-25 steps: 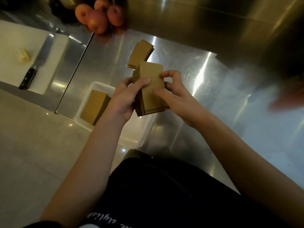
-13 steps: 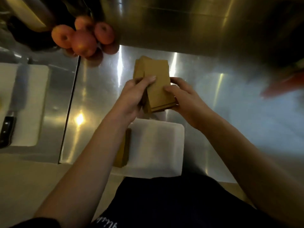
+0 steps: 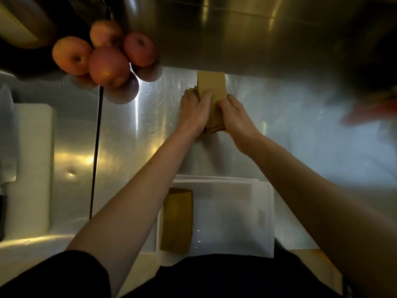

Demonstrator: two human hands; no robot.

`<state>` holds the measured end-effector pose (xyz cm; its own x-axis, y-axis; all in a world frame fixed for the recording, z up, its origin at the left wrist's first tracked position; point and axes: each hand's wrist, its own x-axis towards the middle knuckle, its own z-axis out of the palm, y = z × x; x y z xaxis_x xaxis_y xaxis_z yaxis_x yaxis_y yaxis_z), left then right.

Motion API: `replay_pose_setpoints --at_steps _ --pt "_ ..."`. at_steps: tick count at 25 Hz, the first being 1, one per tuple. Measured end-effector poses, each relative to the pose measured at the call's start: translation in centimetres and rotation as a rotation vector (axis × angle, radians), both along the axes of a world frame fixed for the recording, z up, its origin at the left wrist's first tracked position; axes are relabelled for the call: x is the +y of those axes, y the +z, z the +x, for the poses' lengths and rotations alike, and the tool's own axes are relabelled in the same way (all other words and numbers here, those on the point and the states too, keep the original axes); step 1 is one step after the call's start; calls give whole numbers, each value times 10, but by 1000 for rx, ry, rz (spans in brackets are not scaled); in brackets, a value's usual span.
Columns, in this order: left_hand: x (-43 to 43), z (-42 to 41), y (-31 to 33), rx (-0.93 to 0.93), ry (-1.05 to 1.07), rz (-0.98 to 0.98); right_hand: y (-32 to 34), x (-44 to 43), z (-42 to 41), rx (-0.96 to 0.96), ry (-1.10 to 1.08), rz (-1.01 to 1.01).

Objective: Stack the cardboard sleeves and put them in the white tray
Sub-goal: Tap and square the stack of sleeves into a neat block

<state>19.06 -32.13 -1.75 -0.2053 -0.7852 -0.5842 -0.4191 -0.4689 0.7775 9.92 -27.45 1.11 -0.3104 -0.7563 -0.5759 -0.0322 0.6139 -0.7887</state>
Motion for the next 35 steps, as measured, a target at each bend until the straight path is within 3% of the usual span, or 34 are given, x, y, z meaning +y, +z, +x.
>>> replay_pose_setpoints --at_steps 2,8,19,26,35 --pt "-7 -1 -10 -102 -73 -17 -10 -4 2 47 7 42" --pt "-16 -2 -24 -142 -92 -21 -23 -11 0 146 -7 60" --pt "-26 7 -8 53 121 235 -18 -21 -24 -160 -131 176" --pt "-32 6 -10 142 136 377 -20 -12 -27 -171 -103 169" --pt "-13 4 -5 101 0 284 -18 13 -35 -344 -166 145"
